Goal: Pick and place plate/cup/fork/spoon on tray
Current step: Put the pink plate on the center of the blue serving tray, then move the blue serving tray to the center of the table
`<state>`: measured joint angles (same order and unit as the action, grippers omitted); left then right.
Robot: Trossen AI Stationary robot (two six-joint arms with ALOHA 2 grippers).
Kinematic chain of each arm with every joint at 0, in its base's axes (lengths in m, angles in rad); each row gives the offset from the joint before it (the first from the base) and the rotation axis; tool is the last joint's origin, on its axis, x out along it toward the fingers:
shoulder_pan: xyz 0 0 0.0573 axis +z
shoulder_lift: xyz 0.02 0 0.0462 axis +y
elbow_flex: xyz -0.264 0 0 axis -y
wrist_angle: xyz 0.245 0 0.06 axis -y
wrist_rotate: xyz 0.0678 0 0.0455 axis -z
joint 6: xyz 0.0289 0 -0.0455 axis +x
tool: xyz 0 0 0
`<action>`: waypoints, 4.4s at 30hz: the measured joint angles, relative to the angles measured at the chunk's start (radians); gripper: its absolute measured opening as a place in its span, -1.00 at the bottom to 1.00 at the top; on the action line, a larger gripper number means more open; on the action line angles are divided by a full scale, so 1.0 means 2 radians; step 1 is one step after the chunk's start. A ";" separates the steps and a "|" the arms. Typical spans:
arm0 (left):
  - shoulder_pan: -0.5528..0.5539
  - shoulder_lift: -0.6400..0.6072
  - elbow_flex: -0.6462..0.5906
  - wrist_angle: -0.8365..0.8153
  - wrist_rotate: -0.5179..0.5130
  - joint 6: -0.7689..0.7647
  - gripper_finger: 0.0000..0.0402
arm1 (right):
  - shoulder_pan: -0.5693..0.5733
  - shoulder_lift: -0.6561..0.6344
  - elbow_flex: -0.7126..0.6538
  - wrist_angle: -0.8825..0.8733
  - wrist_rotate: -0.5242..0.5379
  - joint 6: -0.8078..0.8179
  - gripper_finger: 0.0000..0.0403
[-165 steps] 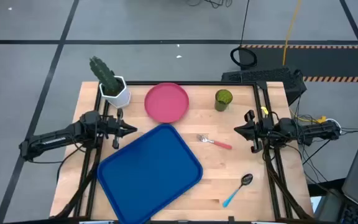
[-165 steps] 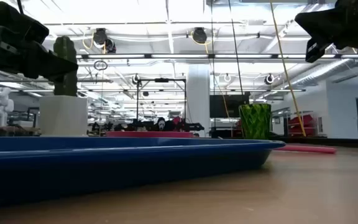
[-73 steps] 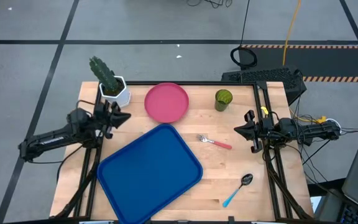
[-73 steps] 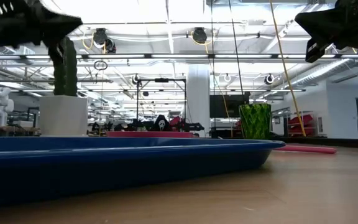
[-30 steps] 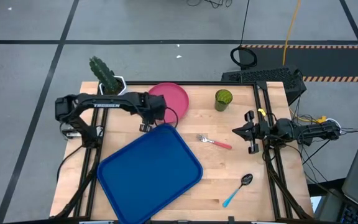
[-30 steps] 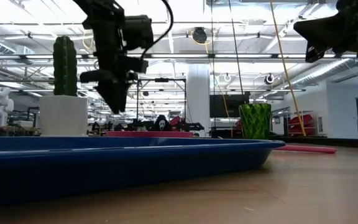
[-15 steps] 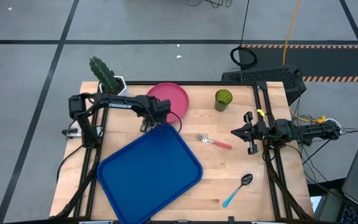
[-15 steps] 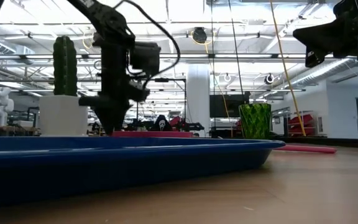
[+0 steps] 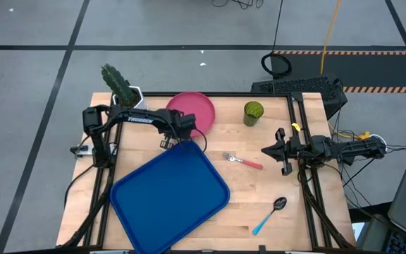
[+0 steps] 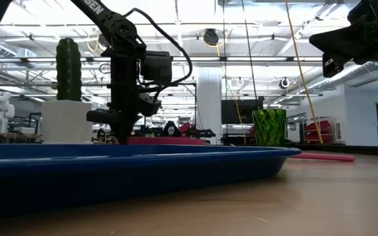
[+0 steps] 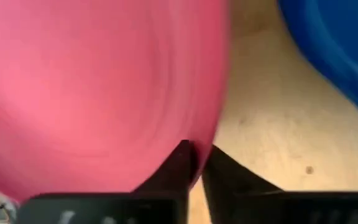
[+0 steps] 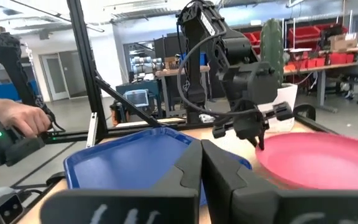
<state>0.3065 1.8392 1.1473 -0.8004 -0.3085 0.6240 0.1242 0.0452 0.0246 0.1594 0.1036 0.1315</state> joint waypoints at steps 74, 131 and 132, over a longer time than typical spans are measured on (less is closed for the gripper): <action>-0.488 0.045 0.128 -0.033 0.210 -0.732 -0.97 | 0.000 0.000 0.000 -0.008 0.000 0.168 -1.00; -0.446 -0.161 0.086 0.180 -0.187 -0.423 -0.43 | 0.001 0.322 0.210 0.065 -0.068 -0.034 -0.08; -0.445 -0.174 0.067 0.230 -0.186 -0.398 -0.43 | 0.001 0.351 0.238 0.034 -0.068 -0.043 -0.08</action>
<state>-0.5837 1.4913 1.2803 -0.3399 -0.6814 -0.1713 0.1265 0.7468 0.4997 0.2282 -0.0322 0.0464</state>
